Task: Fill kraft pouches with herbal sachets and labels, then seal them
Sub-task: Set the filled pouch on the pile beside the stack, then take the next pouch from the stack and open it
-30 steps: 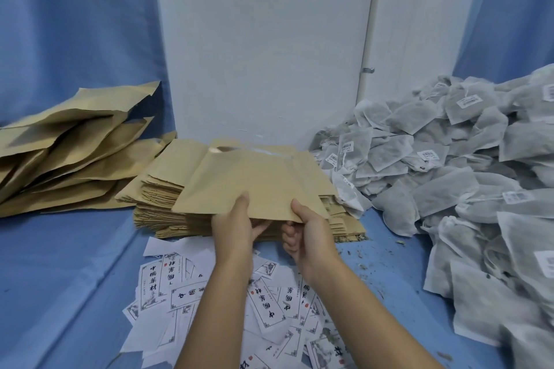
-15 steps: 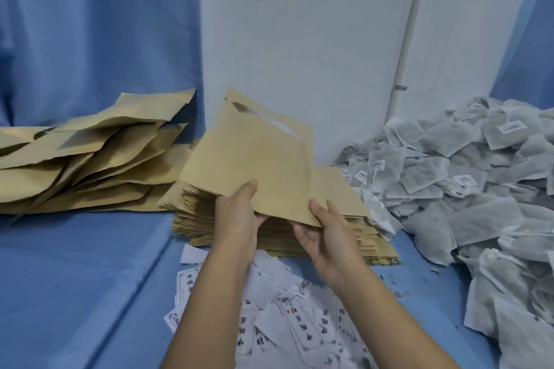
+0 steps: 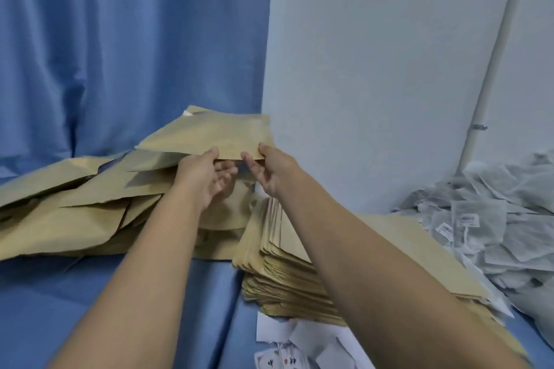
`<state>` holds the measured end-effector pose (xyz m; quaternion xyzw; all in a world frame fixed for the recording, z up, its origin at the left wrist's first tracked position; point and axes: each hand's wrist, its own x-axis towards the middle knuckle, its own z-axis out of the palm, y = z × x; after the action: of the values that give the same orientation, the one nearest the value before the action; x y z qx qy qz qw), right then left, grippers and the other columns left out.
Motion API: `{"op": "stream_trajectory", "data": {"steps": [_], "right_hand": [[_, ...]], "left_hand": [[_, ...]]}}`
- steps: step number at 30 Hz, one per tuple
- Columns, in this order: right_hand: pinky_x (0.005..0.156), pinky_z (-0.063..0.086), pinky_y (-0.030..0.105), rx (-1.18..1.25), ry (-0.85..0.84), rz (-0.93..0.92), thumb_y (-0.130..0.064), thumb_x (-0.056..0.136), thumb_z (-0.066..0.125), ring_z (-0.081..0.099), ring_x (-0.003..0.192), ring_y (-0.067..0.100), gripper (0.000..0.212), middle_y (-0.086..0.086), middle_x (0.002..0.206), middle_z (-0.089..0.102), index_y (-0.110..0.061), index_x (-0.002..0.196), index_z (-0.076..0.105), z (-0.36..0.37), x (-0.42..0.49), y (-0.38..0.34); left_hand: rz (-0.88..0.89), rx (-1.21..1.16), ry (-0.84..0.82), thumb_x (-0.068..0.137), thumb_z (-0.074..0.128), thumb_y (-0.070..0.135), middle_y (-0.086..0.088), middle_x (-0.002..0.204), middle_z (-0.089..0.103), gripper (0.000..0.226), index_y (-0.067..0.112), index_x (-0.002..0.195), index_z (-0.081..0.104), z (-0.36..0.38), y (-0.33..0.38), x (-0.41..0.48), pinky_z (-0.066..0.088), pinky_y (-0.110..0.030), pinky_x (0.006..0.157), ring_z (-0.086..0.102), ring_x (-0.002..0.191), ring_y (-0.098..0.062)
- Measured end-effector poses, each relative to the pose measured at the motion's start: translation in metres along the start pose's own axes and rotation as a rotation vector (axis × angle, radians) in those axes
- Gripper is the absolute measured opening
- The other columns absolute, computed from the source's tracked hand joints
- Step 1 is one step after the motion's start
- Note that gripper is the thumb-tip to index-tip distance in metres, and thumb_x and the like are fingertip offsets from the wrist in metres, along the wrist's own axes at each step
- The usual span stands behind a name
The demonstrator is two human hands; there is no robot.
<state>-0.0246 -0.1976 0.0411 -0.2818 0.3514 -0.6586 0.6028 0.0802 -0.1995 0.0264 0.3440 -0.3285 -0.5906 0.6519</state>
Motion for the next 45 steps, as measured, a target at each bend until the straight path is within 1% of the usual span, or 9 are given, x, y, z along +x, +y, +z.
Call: {"op": "stream_trajectory", "data": {"steps": [7, 11, 14, 19, 27, 31, 35, 39, 45], "right_hand": [[0.056, 0.058, 0.022, 0.147, -0.058, -0.003, 0.004, 0.091, 0.057, 0.066, 0.091, 0.032, 0.035, 0.029, 0.127, 0.053, 0.013, 0.124, 0.049, 0.011, 0.023, 0.015], [0.089, 0.053, 0.028, 0.155, -0.125, 0.066, 0.013, 0.089, 0.054, 0.054, 0.119, 0.038, 0.016, 0.03, 0.135, 0.044, 0.011, 0.104, 0.052, -0.005, 0.009, 0.019], [0.095, 0.051, 0.035, 0.159, -0.122, 0.091, 0.012, 0.089, 0.053, 0.057, 0.115, 0.039, 0.013, 0.03, 0.133, 0.042, 0.011, 0.102, 0.049, -0.022, -0.008, 0.016], [0.07, 0.059, 0.023, -0.118, -0.052, -0.065, 0.011, 0.09, 0.053, 0.066, 0.079, 0.023, 0.014, 0.017, 0.095, 0.059, 0.007, 0.103, 0.055, -0.064, -0.047, 0.0], [0.089, 0.044, 0.034, -1.869, 0.05, -0.338, -0.045, 0.093, 0.051, 0.056, 0.113, 0.027, 0.036, 0.007, 0.118, 0.064, -0.017, 0.111, 0.063, -0.188, -0.092, -0.009], [0.075, 0.04, 0.035, -1.902, 0.023, -0.289, -0.062, 0.092, 0.039, 0.058, 0.099, 0.032, 0.047, 0.012, 0.103, 0.066, -0.018, 0.089, 0.056, -0.231, -0.113, -0.013], [0.078, 0.041, 0.033, -1.953, -0.006, -0.387, -0.056, 0.091, 0.044, 0.058, 0.104, 0.031, 0.047, 0.009, 0.113, 0.065, -0.018, 0.113, 0.059, -0.25, -0.126, -0.02], [0.082, 0.045, 0.035, -2.008, -0.102, -0.489, -0.056, 0.093, 0.045, 0.059, 0.1, 0.025, 0.047, 0.003, 0.11, 0.064, -0.017, 0.115, 0.058, -0.261, -0.136, -0.021], [0.083, 0.042, 0.034, -1.827, 0.119, -0.724, -0.008, 0.091, 0.046, 0.06, 0.098, 0.028, 0.033, 0.006, 0.107, 0.069, -0.017, 0.119, 0.061, -0.271, -0.143, -0.012]], "left_hand": [[0.06, -0.495, 0.05, 0.098, 0.046, 0.006, -0.018, 0.089, 0.063, 0.013, -0.001, 0.088, 0.051, -0.012, 0.003, 0.028, 0.058, -0.027, 0.061, 0.067, 0.077, -0.024], [0.159, -0.606, 0.171, 0.097, 0.048, 0.003, -0.019, 0.095, 0.064, 0.007, 0.0, 0.091, 0.05, -0.017, -0.002, 0.01, 0.059, -0.032, 0.073, 0.07, 0.081, -0.023], [0.111, -0.577, 0.116, 0.099, 0.048, 0.012, -0.014, 0.088, 0.066, 0.01, 0.003, 0.095, 0.051, -0.016, -0.016, -0.012, 0.057, -0.025, 0.065, 0.072, 0.071, -0.018], [-0.001, -0.435, 0.08, 0.096, 0.052, 0.014, -0.004, 0.075, 0.063, 0.012, 0.007, 0.087, 0.055, 0.012, -0.051, -0.056, 0.05, -0.017, 0.052, 0.064, 0.053, -0.008], [-0.162, -0.355, -0.042, 0.096, 0.048, 0.01, 0.001, 0.051, 0.062, 0.018, 0.01, 0.078, 0.052, 0.06, -0.116, -0.125, 0.046, -0.014, 0.046, 0.06, 0.049, -0.01], [-0.292, -0.306, -0.107, 0.091, 0.041, 0.006, -0.003, 0.053, 0.062, 0.019, 0.008, 0.076, 0.054, 0.071, -0.146, -0.153, 0.041, -0.02, 0.052, 0.055, 0.052, -0.014], [-0.33, -0.376, -0.211, 0.06, 0.033, -0.001, -0.007, 0.049, 0.051, 0.016, 0.007, 0.064, 0.046, 0.071, -0.172, -0.177, 0.032, -0.017, 0.039, 0.043, 0.041, -0.015], [-0.317, -0.354, -0.188, 0.061, 0.03, -0.002, -0.003, 0.045, 0.037, 0.024, 0.013, 0.047, 0.041, 0.057, -0.194, -0.188, 0.022, -0.018, 0.035, 0.029, 0.036, -0.012], [-0.382, -0.241, 0.034, 0.093, 0.034, 0.014, -0.011, 0.071, 0.061, 0.025, 0.006, 0.079, 0.054, 0.052, -0.197, -0.183, 0.036, -0.013, 0.039, 0.052, 0.055, -0.018]]}}
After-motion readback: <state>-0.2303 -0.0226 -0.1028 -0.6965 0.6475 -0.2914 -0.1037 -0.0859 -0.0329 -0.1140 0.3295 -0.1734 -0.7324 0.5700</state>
